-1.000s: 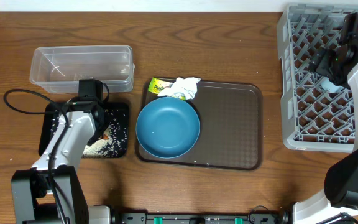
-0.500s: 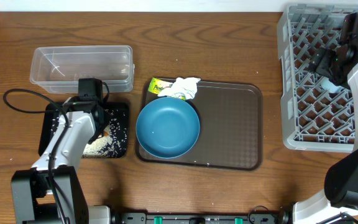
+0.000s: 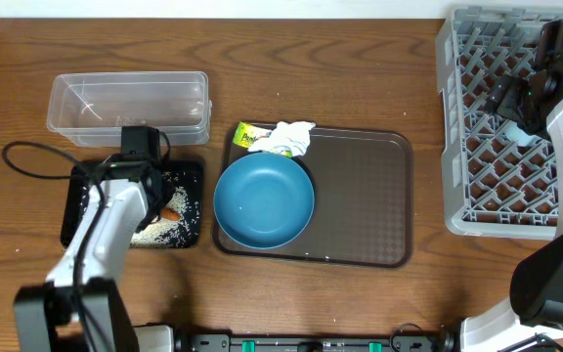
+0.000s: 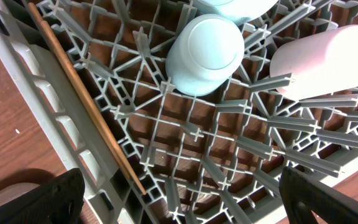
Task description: Sort waste into correct bins and load items into the dishwasher rack
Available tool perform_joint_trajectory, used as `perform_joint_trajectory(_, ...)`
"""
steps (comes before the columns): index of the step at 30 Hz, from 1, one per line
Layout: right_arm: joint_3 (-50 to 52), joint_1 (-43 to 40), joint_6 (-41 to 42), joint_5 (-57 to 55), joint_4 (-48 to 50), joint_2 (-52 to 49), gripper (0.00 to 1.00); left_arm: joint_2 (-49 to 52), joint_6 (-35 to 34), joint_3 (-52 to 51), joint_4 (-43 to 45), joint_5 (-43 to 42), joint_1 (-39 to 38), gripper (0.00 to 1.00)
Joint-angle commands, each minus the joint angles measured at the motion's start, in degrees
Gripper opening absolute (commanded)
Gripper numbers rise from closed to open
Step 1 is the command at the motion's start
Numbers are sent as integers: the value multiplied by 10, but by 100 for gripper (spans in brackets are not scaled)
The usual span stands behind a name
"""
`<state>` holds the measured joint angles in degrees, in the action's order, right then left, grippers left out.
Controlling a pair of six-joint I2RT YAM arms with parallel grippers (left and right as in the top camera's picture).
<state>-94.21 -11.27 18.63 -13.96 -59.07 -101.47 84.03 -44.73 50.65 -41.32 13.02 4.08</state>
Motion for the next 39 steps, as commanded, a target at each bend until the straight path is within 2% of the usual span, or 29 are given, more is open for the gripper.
perform_joint_trajectory(1,0,-1,-7,-8,-1,1,99,-66,17,20,-24,-12,2,38)
perform_joint_trajectory(5,0,-1,-7,-8,-1,1,99,-146,72,20,-34,-94,2,39)
perform_joint_trajectory(11,0,-1,-7,-8,-1,1,99,-212,221,20,-21,-317,-17,62)
perform_joint_trajectory(14,0,-1,-7,-8,-1,1,99,-214,255,20,-21,-367,-44,72)
perform_joint_trajectory(16,0,-1,-7,-8,-1,1,99,-211,262,20,-20,-366,-66,75)
perform_joint_trajectory(24,0,-1,-7,-8,-1,1,99,-186,349,20,19,-365,-195,75)
perform_joint_trajectory(32,0,-1,-7,-8,-1,1,99,-130,351,20,45,-289,-317,76)
perform_joint_trajectory(39,0,-1,-7,-8,-1,1,99,-72,353,20,55,-285,-397,80)
